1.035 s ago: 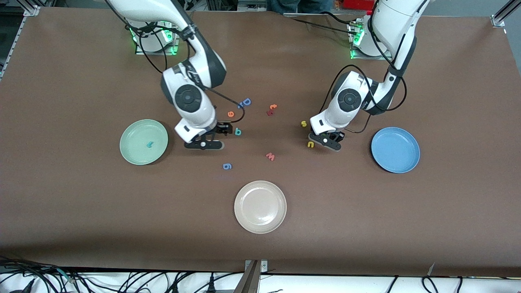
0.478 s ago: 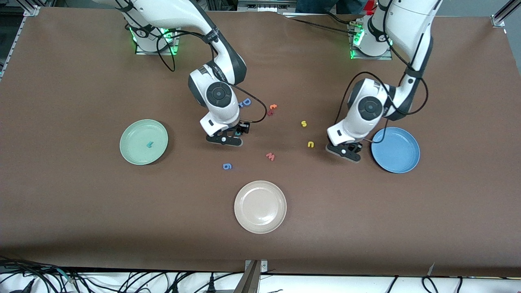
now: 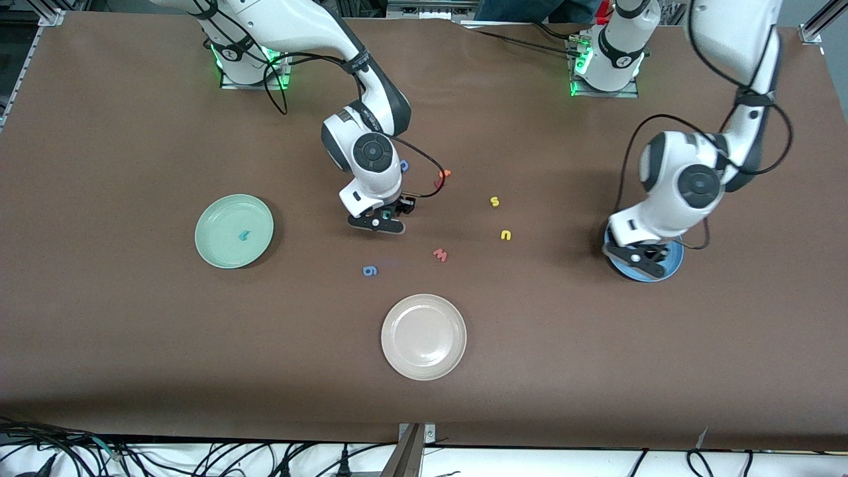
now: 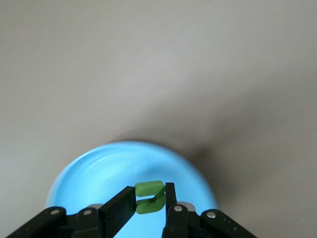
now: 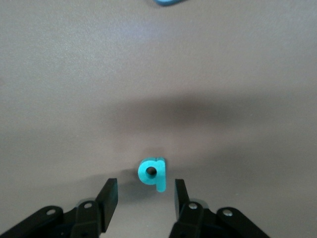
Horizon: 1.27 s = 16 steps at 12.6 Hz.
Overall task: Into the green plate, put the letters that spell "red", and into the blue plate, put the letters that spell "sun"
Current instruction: 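Grasp the teal q with the right gripper while the left places green letter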
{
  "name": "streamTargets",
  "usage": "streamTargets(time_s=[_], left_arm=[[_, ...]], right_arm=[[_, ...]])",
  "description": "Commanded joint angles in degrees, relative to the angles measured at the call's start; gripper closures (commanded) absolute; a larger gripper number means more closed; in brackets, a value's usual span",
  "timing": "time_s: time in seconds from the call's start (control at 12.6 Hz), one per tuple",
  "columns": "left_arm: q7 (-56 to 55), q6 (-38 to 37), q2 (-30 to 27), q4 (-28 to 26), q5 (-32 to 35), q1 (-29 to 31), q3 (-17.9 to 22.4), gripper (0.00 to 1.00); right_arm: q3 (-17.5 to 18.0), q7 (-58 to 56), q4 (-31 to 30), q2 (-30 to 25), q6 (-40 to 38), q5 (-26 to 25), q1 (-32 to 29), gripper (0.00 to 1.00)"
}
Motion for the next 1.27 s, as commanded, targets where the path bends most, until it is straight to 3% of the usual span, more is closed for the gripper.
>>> streamTargets(time_s=[0.0, 0.48, 0.88, 0.96, 1.03, 1.11, 1.19], left_arm=[[9.6, -1.4, -1.2, -1.0, -1.4, 2.8, 2.1, 0.83], [9.8, -1.3, 2.8, -2.8, -4.6, 4.6, 2.1, 0.81], [9.6, -0.8, 4.6, -2.4, -7.3, 4.3, 2.1, 0.66], [9.4, -0.8, 4.6, -2.2, -7.3, 4.2, 2.1, 0.51], [9.3, -0.8, 4.4, -2.0, -7.3, 3.9, 2.0, 0.01], [9.3, -0.8, 3.8, -1.9, -7.4, 3.8, 1.6, 0.0], [9.2, -0.8, 2.8, -1.7, -8.5, 3.3, 0.6, 0.0]], right_arm=[[-1.0, 4.6, -0.9, 0.5, 2.3, -0.4, 2.1, 0.45], [-2.6, 4.7, -2.3, 0.6, 5.3, -3.3, 2.1, 0.45], [-2.5, 4.6, -2.6, 1.3, 7.1, -3.3, 2.2, 0.45], [-2.5, 4.6, -2.6, 1.3, 7.1, -3.3, 2.2, 0.46], [-2.5, 4.5, -2.7, 1.3, 7.0, -3.3, 2.2, 0.53], [-2.5, 4.1, -2.8, 1.3, 6.9, -3.3, 2.2, 0.72], [-2.5, 4.1, -3.0, 1.3, 6.9, -3.3, 2.1, 0.82]])
